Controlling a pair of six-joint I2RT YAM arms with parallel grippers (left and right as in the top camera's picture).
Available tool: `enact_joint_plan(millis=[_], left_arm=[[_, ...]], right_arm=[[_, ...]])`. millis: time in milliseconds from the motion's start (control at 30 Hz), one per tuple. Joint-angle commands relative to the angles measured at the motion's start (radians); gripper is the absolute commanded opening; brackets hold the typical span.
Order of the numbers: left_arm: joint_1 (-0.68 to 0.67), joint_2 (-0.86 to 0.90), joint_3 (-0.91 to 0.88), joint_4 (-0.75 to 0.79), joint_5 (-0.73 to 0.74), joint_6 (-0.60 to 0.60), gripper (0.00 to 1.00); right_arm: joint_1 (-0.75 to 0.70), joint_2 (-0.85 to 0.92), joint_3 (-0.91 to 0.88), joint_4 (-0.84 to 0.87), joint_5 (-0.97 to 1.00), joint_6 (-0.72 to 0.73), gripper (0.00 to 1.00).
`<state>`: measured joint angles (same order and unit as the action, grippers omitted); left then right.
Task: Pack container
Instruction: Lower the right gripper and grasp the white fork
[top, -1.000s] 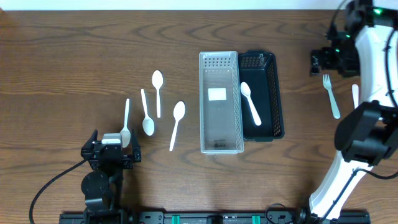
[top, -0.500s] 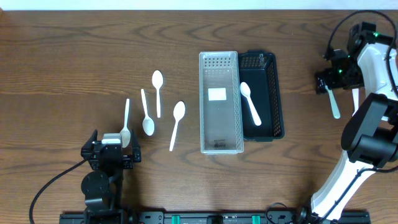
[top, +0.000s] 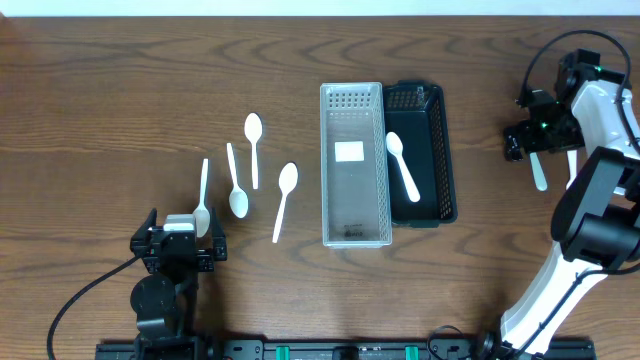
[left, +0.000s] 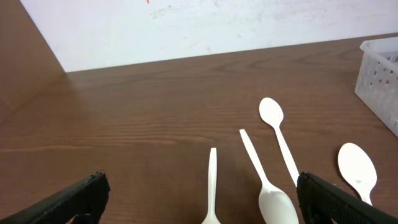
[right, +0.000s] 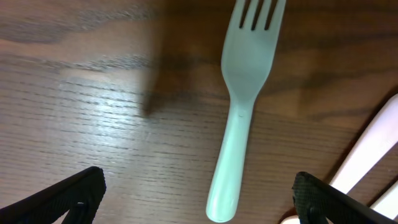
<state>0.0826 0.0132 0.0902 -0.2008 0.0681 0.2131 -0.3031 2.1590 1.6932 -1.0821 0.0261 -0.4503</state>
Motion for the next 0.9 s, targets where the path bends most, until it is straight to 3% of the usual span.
enact_joint_plan(millis=[0, 867], left_arm=[[0.004, -0.002, -0.026, -0.006, 0.003, -0.005, 0.98], [0.004, -0.002, -0.026, -0.006, 0.002, -0.005, 0.98]], right_arm=[[-0.021, 0.051, -0.005, 0.0, -0.024, -0.019, 0.99], [-0.027, 0.145, -0.005, 0.058, 0.011, 0.016, 0.99]])
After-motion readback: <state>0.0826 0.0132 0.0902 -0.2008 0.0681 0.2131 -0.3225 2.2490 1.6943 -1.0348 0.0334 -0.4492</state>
